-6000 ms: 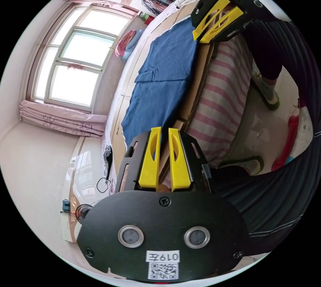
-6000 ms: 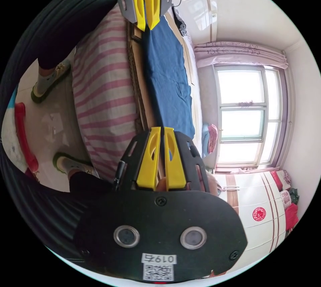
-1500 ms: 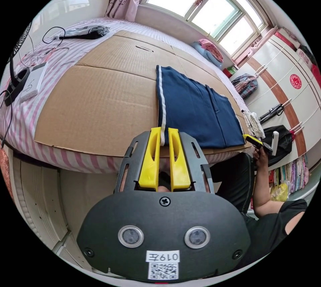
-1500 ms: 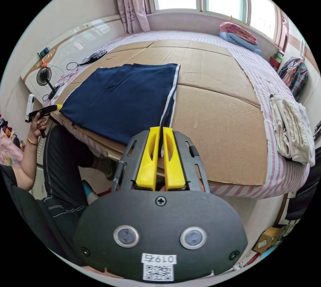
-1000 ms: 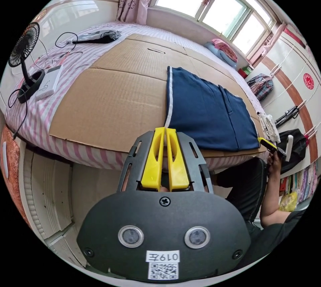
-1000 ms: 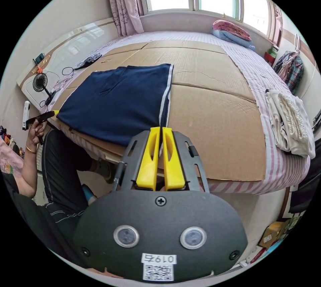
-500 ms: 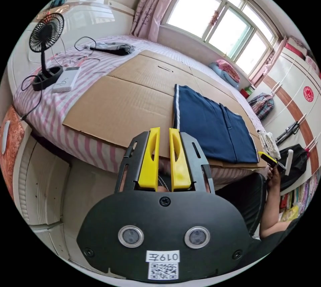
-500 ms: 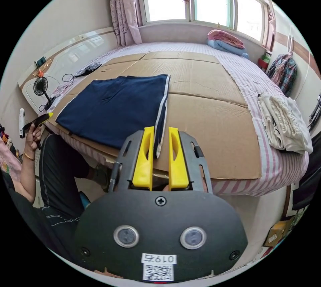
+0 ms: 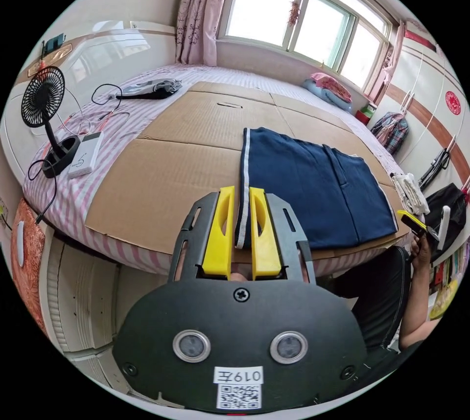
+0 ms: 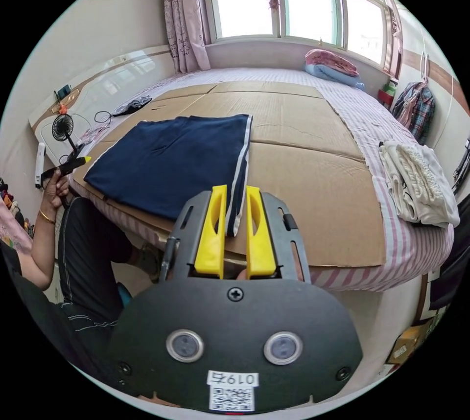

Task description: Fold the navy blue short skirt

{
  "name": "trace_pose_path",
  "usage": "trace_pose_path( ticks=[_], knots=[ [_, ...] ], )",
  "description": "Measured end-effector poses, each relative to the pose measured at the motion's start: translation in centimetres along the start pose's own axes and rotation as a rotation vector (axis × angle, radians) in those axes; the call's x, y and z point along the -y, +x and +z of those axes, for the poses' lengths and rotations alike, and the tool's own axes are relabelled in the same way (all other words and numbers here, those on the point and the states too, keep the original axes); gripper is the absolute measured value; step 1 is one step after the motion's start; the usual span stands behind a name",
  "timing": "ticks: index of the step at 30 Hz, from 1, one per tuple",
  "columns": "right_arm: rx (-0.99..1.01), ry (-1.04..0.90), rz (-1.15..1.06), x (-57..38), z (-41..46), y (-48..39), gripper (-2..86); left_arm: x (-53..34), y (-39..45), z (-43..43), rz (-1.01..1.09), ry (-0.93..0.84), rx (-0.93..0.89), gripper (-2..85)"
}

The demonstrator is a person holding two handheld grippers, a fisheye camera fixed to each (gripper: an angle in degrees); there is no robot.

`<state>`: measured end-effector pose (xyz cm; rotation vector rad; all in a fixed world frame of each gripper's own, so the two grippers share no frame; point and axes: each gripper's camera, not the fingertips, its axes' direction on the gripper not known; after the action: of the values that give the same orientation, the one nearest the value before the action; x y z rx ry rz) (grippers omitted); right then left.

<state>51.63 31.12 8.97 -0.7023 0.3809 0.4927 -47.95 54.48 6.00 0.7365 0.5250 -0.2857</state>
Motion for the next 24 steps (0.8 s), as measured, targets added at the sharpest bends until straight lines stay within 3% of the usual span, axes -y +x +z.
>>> trace_pose_path(
  ticks=[7, 24],
  knots=[
    [-0.037, -0.125, -0.016, 0.6, 4.1, -1.6, 5.8, 0.7, 0.6, 1.8, -0.014, -0.086, -0.047, 1.1],
    [-0.112, -0.078, -0.046, -3.1, 8.0, -5.2, 3.0, 0.4, 1.2, 3.4, -0.065, -0.073, -0.056, 0.8]
  ],
)
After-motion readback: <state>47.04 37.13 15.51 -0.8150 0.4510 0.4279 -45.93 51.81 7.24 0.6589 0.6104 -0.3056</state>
